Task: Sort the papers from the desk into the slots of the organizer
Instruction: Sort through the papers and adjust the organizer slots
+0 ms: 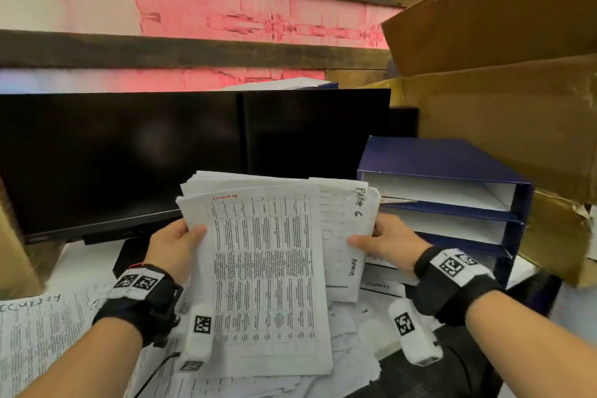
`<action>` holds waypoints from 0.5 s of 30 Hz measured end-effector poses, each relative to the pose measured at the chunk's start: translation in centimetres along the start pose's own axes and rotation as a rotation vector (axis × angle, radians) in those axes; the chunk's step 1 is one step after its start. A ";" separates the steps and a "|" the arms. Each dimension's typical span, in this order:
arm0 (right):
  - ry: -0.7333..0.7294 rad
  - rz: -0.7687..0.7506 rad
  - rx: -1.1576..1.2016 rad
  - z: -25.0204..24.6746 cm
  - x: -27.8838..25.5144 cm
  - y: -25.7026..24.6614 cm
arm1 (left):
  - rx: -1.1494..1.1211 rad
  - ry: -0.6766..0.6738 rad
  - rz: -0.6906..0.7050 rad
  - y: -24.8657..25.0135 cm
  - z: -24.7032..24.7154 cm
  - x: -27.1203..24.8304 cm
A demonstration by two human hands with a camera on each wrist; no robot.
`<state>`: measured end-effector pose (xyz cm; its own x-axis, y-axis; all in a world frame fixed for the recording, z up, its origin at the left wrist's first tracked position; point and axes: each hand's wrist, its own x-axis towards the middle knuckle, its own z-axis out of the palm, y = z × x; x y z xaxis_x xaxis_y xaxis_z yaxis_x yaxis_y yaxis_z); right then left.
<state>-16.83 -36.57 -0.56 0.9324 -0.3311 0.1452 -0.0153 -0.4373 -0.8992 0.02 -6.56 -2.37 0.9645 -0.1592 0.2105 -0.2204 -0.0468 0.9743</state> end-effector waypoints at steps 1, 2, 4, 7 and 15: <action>0.036 -0.002 0.000 0.6 0.2 0.0 | -0.008 -0.016 0.007 0.2 0.2 0.0; 0.093 -0.015 0.014 1.1 0.4 -0.2 | -0.007 -0.026 0.015 0.4 0.5 0.0; 0.173 -0.040 0.075 1.6 0.9 -0.5 | 0.021 -0.038 0.037 0.8 0.8 -0.2; 0.089 -0.010 0.040 2.5 1.2 -0.2 | 0.093 -0.069 0.024 0.4 1.2 -0.1; 0.240 -0.108 0.141 3.3 0.7 -0.9 | 0.092 0.014 0.072 0.2 1.5 -0.3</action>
<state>-14.94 -33.69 -1.02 0.8133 -0.4849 0.3216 0.1455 -0.3657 -0.9193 -0.50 -8.03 -2.38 0.9475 -0.1521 0.2814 -0.3009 -0.1257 0.9453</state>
